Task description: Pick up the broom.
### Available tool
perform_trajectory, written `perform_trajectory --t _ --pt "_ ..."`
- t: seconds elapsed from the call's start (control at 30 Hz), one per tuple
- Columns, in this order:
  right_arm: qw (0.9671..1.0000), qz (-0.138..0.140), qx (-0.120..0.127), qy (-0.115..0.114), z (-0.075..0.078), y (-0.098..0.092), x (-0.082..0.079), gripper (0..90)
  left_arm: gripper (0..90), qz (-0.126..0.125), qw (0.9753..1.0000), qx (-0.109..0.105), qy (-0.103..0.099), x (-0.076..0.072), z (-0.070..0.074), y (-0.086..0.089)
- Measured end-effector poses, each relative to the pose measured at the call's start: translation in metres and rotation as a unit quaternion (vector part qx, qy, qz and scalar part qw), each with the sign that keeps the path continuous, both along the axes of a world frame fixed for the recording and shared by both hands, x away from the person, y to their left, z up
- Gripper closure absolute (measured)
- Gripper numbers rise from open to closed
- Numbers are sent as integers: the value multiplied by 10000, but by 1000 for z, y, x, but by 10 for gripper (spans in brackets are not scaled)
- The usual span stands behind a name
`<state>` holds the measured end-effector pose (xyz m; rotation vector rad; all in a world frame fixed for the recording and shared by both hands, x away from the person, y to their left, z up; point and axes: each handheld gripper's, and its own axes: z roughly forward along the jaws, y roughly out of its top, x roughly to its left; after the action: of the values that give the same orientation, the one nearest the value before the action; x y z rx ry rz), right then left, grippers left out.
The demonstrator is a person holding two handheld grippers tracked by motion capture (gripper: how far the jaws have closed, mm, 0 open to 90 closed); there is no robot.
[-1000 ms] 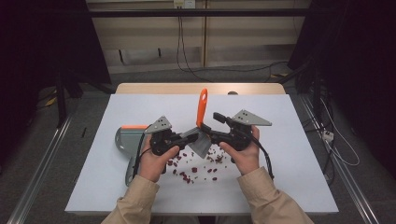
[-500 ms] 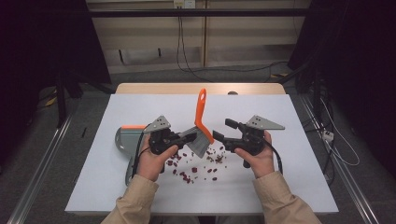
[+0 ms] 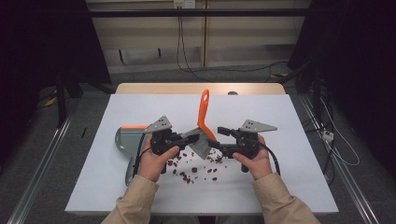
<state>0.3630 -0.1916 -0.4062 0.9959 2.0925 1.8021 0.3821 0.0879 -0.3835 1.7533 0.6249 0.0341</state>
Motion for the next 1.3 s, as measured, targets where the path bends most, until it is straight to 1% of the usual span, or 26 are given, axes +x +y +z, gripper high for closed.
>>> perform_trajectory --t 0.07,0.13,0.2,0.3,0.4,0.43,0.47,0.5,0.53,0.67,0.73,0.8,0.9,0.97,1.03,1.2,1.3 --pt "9999 101 65 13 0 -1 2 351 838 -40 10000 1 4 0 1 -1" --pt "9998 160 136 32 0 -2 3 358 838 -95 10000 -25 -2 -1 1 -1" --pt "9994 280 171 72 -1 -3 5 367 838 -164 9999 -53 6 0 1 -2" --pt "9989 441 79 117 -2 -2 8 371 838 -235 9996 -151 44 -1 1 -4" --pt "9983 573 -3 134 -3 1 8 376 838 -346 9993 -103 -22 -1 2 -6" --pt "9980 617 -19 163 -3 3 8 376 838 -357 9993 -138 -6 -2 2 -7" --pt "9980 614 -66 125 -3 3 8 377 838 -379 9992 -145 -6 -2 2 -7" --pt "9978 648 -46 119 -3 4 8 379 837 -405 9991 -133 -24 -2 3 -8" --pt "9975 694 -22 151 -3 5 8 380 838 -402 9991 -113 -43 -3 3 -8" --pt "9970 746 -111 165 -3 6 8 400 838 -408 9991 -103 -47 -3 2 -9" --pt "9965 795 -146 206 -2 5 8 424 838 -409 9991 -91 -89 -3 2 -9" --pt "9962 821 -176 251 -2 4 7 451 838 -413 9990 0 -164 -2 2 -9" --pt "9948 917 -345 294 -2 5 5 501 839 -362 9991 37 -202 -2 1 -8" --pt "9936 1002 -413 327 -2 5 4 545 839 -337 9992 -9 -201 -1 2 -6" --pt "9934 1039 -300 376 -1 3 4 583 839 -343 9992 -24 -214 -1 2 -5" --pt "9933 1051 -177 436 3 -2 2 660 835 -347 9991 -51 -243 -1 2 -5" --pt "9933 1043 -192 464 4 -4 2 693 821 -332 9992 -38 -230 0 1 -5"
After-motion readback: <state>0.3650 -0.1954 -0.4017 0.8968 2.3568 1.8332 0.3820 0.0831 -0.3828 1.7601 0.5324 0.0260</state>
